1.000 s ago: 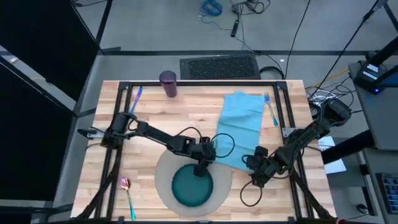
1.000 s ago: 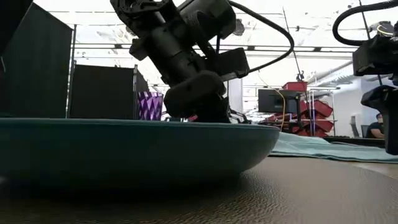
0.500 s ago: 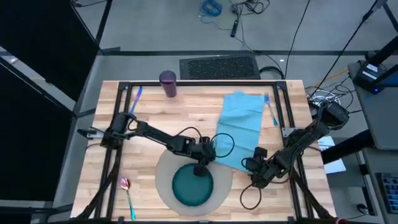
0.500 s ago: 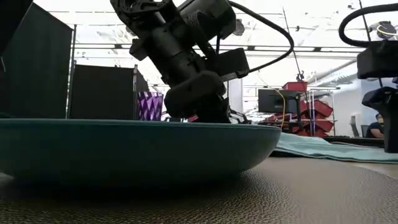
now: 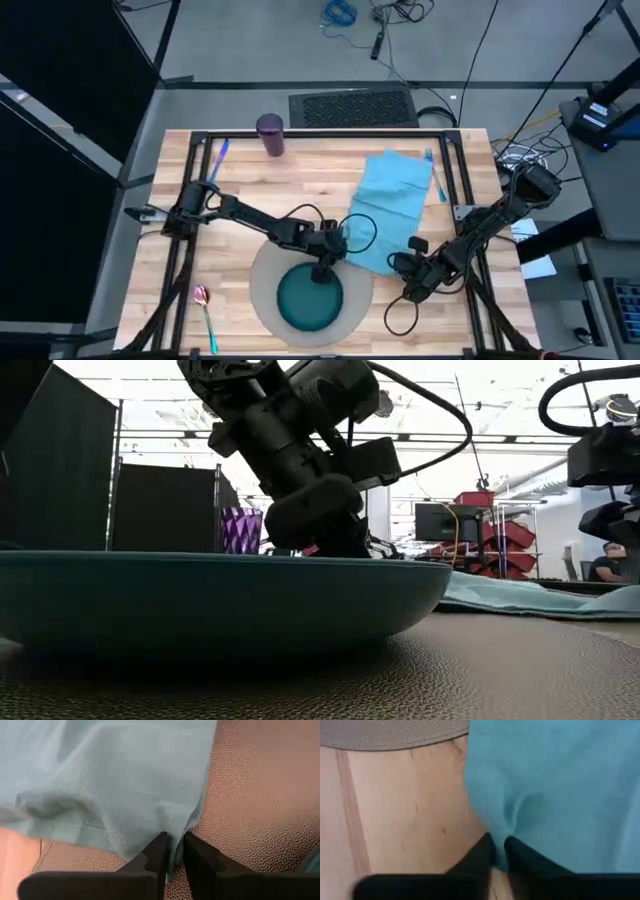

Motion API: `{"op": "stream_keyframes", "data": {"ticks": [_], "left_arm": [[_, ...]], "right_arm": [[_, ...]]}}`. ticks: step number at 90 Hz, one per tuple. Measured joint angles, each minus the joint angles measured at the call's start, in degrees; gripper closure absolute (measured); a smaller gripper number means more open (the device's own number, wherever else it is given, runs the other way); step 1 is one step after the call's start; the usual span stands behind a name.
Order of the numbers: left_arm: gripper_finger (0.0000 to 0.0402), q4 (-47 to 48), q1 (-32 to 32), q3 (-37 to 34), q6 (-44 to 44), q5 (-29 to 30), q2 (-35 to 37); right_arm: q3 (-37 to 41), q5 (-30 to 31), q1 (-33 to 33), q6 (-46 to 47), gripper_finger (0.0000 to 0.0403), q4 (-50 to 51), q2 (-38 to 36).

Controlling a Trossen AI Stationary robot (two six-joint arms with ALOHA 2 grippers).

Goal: Set table place
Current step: Fold the blue table napkin

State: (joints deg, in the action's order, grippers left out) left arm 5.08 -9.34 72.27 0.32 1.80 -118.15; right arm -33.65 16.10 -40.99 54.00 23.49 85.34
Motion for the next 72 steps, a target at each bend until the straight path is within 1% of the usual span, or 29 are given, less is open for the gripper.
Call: {"op": "stream_keyframes", "data": {"ticks": [5,11,19,25,29,37,50,54,61,72], "left_arm": [[0.0364,0.0,0.0,0.0,0.0,0.1,0.0],[0.0377,-0.7,0.0,0.0,0.0,0.5,0.0],[0.0396,-1.2,-0.1,0.1,0.2,2.7,0.3],[0.0397,-1.2,-0.3,0.9,1.3,5.2,1.3],[0.0398,-1.6,-0.5,1.4,2.1,7.0,2.3],[0.0400,-1.7,-0.6,2.5,3.4,9.3,4.5],[0.0400,-1.5,-0.9,3.6,4.4,13.8,8.0],[0.0401,-1.2,-1.1,3.6,5.5,16.1,9.5],[0.0401,-1.7,-1.3,3.7,7.1,20.5,11.8],[0.0401,-1.3,-1.7,3.7,9.8,26.4,15.3]], "right_arm": [[0.0,0.0,0.0,0.1,0.0395,0.0,0.0],[-0.1,0.0,0.1,-0.3,0.0400,0.3,0.0],[-1.6,-0.1,0.2,-1.2,0.0401,2.7,0.3],[-4.1,-0.5,0.6,-2.6,0.0401,6.6,0.5],[-6.0,-1.0,1.1,-3.7,0.0401,11.4,0.6],[-11.3,0.8,1.7,-5.5,0.0402,20.2,0.6],[-20.0,8.3,2.3,-5.8,0.0402,37.7,0.5],[-23.0,11.6,2.5,-5.4,0.0402,41.4,0.5],[-27.4,17.3,2.9,-3.9,0.0402,50.9,0.4],[-34.2,26.4,4.6,-2.4,0.0403,60.7,0.4]]}}
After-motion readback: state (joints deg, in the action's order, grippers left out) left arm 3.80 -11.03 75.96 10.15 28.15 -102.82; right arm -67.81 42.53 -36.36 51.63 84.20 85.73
